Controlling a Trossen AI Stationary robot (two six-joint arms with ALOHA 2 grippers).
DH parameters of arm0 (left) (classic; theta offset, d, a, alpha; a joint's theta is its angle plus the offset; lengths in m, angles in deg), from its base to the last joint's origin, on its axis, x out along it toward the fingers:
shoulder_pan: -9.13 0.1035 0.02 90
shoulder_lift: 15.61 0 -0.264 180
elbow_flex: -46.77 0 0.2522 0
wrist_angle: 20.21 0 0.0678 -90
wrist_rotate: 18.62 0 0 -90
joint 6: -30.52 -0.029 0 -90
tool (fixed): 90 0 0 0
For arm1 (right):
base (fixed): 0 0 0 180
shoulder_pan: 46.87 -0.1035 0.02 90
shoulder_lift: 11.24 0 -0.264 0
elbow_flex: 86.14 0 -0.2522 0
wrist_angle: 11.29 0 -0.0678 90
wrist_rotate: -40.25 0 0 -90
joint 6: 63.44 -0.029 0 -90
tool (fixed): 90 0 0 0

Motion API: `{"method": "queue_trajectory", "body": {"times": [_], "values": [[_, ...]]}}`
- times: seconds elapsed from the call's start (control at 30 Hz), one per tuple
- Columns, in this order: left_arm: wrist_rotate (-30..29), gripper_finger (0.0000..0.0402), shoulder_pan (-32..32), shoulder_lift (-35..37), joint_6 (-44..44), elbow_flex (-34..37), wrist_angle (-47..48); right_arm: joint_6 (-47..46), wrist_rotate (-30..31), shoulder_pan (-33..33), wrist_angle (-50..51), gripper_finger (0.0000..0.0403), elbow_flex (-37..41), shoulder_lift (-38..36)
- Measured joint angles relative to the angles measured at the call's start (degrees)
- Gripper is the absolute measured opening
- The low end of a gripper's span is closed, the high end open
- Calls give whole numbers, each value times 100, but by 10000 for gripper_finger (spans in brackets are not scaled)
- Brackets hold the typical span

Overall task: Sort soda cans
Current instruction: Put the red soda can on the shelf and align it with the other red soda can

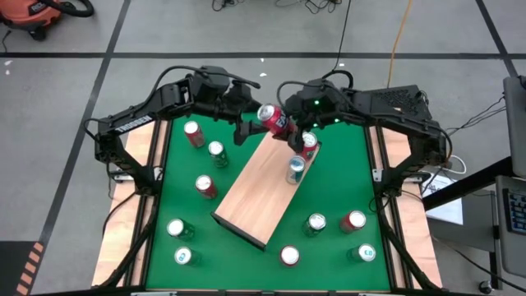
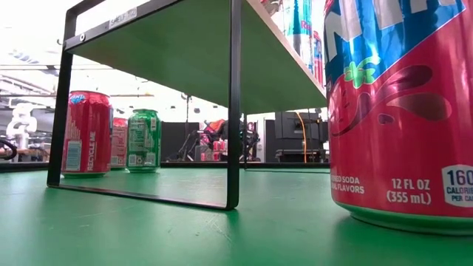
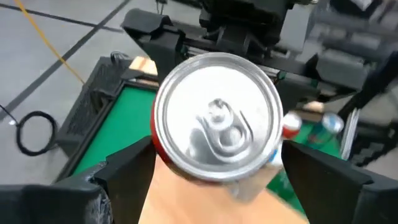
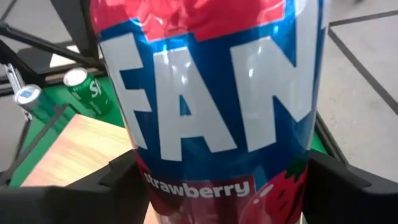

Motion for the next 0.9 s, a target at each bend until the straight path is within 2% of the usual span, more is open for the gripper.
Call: {"method": "queue_trajectory", "body": {"times": [0.23, 0.43, 0.7, 0.9], "values": [[36, 340, 15, 66, 279, -4, -563, -155, 55, 161, -17, 303, 0, -358], [-390, 340, -5, 81, 287, -4, -1000, -469, 596, 173, 19, 303, 0, -567], [-727, 341, -26, 87, 222, -4, -1795, -1001, 664, 167, 13, 304, 0, -588], [-1172, 341, -26, 87, -76, -4, -2029, -1251, 1168, 83, -117, 304, 0, -588]]}}
